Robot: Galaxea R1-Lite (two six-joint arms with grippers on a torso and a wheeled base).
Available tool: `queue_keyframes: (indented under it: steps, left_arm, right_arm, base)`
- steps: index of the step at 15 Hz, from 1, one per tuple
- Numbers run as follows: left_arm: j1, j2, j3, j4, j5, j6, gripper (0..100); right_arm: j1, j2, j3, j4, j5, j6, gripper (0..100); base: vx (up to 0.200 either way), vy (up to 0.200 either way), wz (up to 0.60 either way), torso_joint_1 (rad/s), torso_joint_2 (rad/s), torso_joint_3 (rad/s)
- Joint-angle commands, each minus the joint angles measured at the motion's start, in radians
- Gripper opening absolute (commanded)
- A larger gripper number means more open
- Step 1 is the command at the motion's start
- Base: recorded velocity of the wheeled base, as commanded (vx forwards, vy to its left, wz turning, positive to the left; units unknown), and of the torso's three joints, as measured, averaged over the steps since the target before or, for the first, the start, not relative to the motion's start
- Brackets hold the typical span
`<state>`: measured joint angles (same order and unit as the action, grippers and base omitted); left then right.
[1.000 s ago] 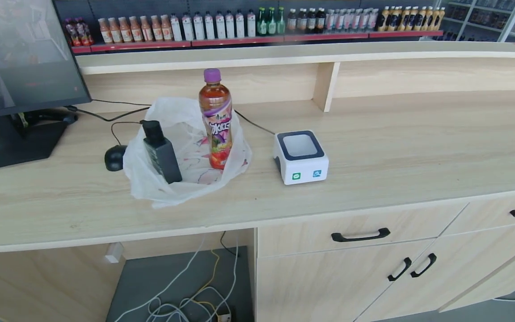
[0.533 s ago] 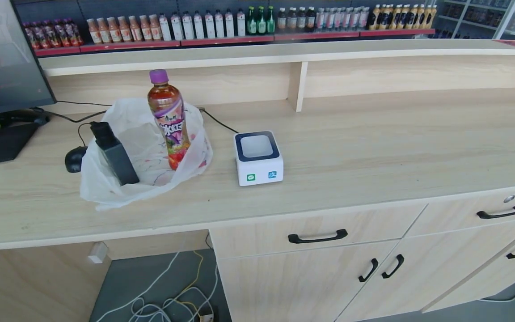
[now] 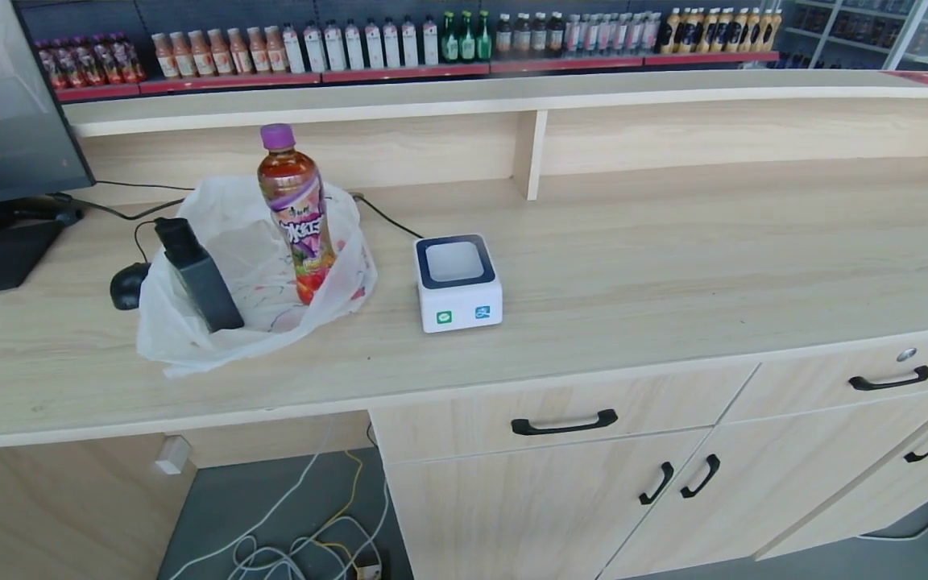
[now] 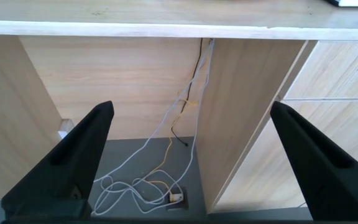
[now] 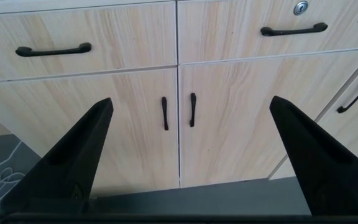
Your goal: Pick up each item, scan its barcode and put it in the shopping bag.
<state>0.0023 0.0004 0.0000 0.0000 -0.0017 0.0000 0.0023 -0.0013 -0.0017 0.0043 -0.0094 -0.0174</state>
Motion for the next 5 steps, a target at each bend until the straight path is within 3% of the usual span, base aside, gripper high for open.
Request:
queue_keyframes:
  steps: [1,5]
  left_arm:
    - [0.001,0.000,0.000,0.000,0.000,0.000,100]
    - [0.001,0.000,0.000,0.000,0.000,0.000,100]
  right_arm:
    - [0.001,0.001,0.000,0.000,0.000,0.001,100]
    - [0.001,0.001,0.000,0.000,0.000,-0.002,100]
  base:
    - [0.000,0.000,0.00,0.000,0.00,0.000]
    - [0.000,0.000,0.00,0.000,0.00,0.000]
